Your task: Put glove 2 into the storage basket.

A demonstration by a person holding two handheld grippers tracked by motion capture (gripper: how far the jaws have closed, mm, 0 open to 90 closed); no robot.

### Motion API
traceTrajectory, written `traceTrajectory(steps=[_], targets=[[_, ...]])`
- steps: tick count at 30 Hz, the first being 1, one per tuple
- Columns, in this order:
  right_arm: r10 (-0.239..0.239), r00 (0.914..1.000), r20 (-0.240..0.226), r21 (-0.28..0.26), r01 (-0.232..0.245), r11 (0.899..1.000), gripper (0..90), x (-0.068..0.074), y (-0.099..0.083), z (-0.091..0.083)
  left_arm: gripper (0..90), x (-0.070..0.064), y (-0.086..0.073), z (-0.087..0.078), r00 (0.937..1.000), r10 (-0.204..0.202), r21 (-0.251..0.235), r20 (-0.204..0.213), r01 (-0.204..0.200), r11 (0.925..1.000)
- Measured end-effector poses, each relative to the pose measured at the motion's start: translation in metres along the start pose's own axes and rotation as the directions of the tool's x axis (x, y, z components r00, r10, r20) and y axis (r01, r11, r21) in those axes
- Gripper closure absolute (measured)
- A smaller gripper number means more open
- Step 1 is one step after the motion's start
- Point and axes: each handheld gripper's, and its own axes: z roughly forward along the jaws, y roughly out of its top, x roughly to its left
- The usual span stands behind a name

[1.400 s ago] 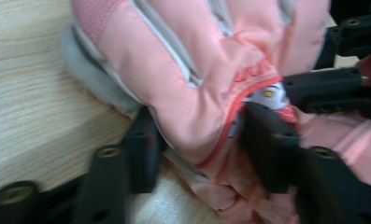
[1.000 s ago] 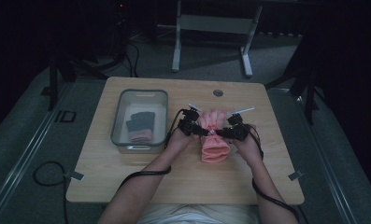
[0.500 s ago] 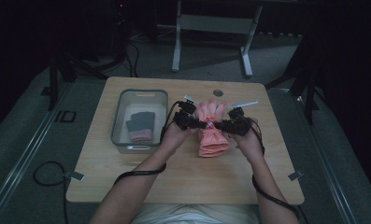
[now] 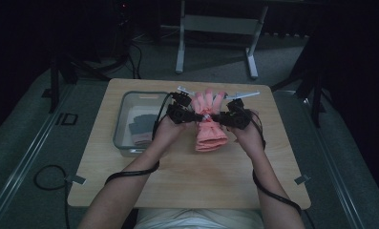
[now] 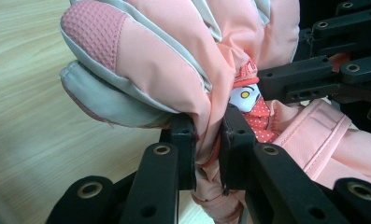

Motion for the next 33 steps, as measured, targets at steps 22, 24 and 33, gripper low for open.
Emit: traceTrajectory(steps=[22,24,33], targets=[[-0.047,0.9976,-0.051,-0.026,0.045,0.999,70.6,0.037,0.045,0.019,78.3,0.026,0.005,-0.061,0.9956,-0.017,-0.026,-0.092,0.014,0.9996],[-0.055,0.9967,-0.059,-0.031,0.053,0.998,70.6,0.043,0.053,0.022,78.3,0.028,0.004,-0.067,0.9948,-0.02,-0.029,-0.1,0.017,0.9994],[-0.081,0.9931,-0.084,-0.029,0.079,0.996,70.6,0.061,0.069,0.032,78.3,0.038,0.002,-0.09,0.9905,-0.033,-0.031,-0.133,0.029,0.9991]])
